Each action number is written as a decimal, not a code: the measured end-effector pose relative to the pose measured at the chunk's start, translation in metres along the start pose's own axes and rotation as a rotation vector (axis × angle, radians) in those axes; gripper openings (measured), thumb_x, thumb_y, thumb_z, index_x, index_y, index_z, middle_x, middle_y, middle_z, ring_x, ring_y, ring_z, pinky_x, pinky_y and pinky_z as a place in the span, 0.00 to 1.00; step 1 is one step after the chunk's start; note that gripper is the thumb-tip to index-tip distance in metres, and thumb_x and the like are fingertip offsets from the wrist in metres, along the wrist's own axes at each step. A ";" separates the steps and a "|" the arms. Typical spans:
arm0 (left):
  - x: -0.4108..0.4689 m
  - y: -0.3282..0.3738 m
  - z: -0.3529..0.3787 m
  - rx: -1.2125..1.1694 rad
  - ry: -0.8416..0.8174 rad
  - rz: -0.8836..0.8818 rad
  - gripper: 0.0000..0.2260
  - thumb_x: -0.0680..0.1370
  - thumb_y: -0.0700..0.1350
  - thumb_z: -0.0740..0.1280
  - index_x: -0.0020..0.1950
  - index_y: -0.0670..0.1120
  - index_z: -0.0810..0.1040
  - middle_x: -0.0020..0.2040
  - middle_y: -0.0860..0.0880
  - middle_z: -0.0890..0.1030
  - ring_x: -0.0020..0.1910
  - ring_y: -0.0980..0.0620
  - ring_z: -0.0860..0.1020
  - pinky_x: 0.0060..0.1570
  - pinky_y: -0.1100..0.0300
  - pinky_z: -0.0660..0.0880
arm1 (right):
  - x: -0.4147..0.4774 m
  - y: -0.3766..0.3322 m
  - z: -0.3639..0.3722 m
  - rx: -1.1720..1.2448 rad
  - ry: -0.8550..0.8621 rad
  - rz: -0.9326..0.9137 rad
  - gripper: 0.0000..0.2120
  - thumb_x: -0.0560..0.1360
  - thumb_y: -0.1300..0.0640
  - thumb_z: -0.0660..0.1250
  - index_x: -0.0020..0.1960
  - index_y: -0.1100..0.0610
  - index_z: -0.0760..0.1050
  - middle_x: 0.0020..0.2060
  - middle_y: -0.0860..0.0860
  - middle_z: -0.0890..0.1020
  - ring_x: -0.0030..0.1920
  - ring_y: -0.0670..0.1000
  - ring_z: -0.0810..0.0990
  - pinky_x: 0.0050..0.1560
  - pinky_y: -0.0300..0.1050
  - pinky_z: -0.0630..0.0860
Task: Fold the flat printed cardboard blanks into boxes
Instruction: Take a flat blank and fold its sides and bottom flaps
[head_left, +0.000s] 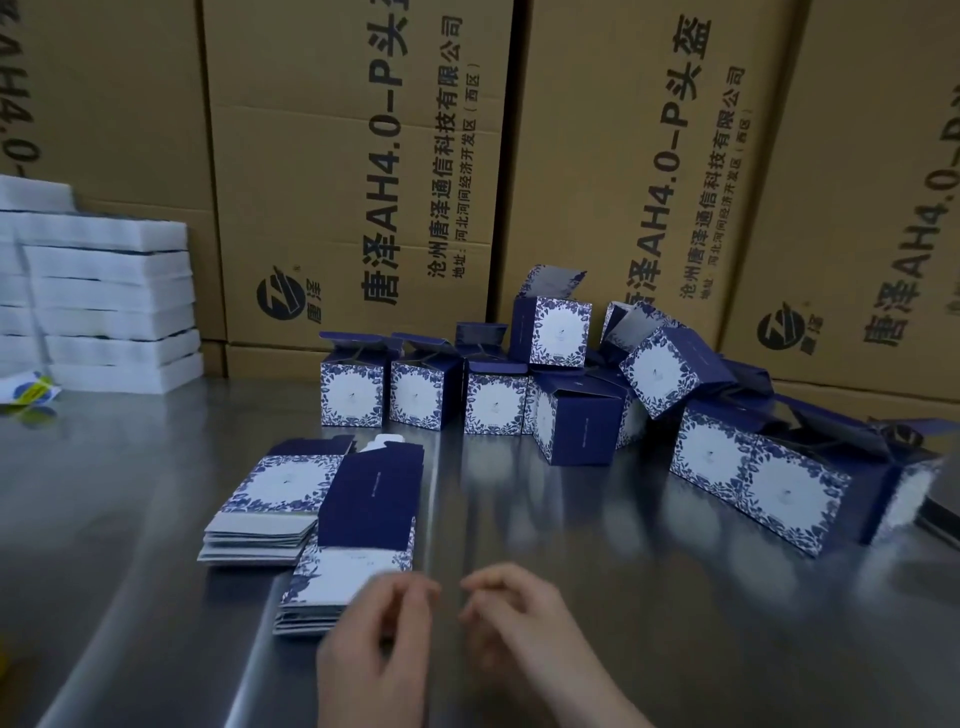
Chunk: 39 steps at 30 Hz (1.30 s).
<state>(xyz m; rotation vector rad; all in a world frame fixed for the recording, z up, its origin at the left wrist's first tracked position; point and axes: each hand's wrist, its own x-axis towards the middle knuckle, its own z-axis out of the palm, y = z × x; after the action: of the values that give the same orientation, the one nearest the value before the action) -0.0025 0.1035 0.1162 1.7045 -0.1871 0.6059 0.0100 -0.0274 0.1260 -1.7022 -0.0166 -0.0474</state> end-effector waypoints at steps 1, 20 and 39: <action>0.017 0.002 -0.010 -0.047 0.052 0.009 0.08 0.76 0.41 0.70 0.39 0.52 0.82 0.37 0.56 0.82 0.37 0.60 0.79 0.38 0.67 0.73 | 0.015 0.005 0.006 -0.018 0.039 0.009 0.07 0.78 0.66 0.65 0.47 0.56 0.79 0.35 0.54 0.80 0.28 0.50 0.74 0.28 0.41 0.72; 0.096 -0.051 0.002 0.998 -0.370 -0.067 0.17 0.80 0.48 0.57 0.69 0.54 0.73 0.68 0.54 0.75 0.69 0.48 0.69 0.65 0.51 0.65 | 0.091 0.015 0.048 -0.080 0.103 0.152 0.04 0.75 0.53 0.71 0.43 0.52 0.78 0.37 0.52 0.80 0.26 0.48 0.76 0.25 0.41 0.72; 0.133 -0.037 -0.003 0.339 -0.127 -0.141 0.11 0.77 0.40 0.62 0.46 0.55 0.80 0.45 0.52 0.82 0.35 0.54 0.77 0.36 0.59 0.70 | 0.105 0.015 -0.010 0.602 0.001 0.240 0.18 0.75 0.75 0.51 0.55 0.68 0.76 0.47 0.64 0.84 0.43 0.60 0.84 0.46 0.51 0.81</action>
<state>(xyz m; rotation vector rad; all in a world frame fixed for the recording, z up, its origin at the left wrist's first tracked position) 0.1261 0.1421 0.1500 2.0661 -0.0544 0.4421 0.1155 -0.0411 0.1169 -1.0928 0.1598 0.1255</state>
